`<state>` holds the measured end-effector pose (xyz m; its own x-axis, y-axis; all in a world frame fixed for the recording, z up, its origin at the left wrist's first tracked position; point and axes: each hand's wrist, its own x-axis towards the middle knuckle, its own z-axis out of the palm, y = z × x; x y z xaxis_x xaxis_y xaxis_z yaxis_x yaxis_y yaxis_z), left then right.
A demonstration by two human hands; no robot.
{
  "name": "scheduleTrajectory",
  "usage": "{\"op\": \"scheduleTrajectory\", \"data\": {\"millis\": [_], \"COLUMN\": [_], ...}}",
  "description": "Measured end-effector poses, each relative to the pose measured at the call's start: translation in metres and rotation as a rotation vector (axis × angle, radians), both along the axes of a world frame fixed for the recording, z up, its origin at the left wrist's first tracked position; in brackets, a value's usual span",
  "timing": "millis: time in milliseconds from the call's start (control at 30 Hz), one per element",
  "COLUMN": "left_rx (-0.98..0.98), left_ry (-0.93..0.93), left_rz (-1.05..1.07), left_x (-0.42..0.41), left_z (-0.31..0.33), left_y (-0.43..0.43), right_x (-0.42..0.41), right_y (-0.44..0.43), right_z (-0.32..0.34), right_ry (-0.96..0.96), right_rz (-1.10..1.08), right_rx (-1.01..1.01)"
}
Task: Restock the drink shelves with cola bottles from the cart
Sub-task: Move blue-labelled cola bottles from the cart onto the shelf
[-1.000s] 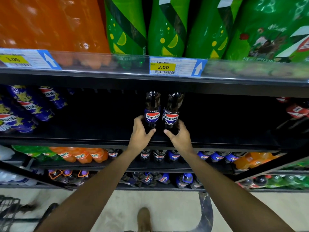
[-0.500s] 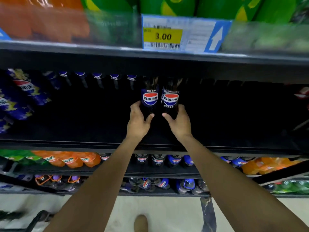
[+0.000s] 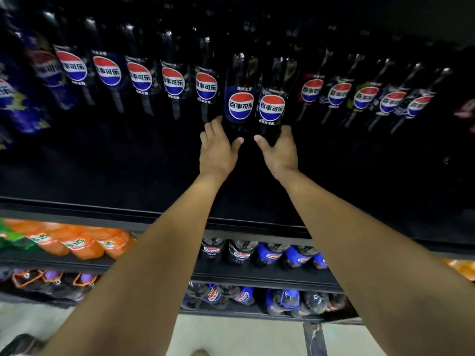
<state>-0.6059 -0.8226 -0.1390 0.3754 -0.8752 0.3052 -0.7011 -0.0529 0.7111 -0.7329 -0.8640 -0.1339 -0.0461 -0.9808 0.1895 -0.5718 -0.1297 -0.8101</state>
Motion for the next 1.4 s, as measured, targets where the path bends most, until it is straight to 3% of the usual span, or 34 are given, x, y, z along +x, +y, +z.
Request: {"op": "scheduleTrajectory", "data": {"millis": [133,300,500,767,1400], "left_rx": [-0.006,-0.049,-0.038,-0.034,0.027], "left_ry": [-0.034,0.164,0.238,0.280,0.368], "left_rz": [0.058,0.071,0.104,0.099,0.239], "left_x": [-0.001,-0.004,-0.004,-0.002,0.001], "left_z": [-0.004,-0.001,0.002,0.001,0.001], "left_y": [-0.008,-0.025,-0.033,-0.034,-0.043], "right_x": [0.004,0.007,0.008,0.009,0.008], "right_y": [-0.011,-0.026,-0.036,-0.039,-0.044], "right_z": [-0.002,-0.001,-0.004,-0.005,-0.008], "right_ry": [0.014,0.028,0.054,-0.027,0.032], "right_rz": [0.000,-0.005,-0.006,-0.048,-0.053], "right_rx": [-0.011,-0.013,-0.012,0.047,-0.019]}}
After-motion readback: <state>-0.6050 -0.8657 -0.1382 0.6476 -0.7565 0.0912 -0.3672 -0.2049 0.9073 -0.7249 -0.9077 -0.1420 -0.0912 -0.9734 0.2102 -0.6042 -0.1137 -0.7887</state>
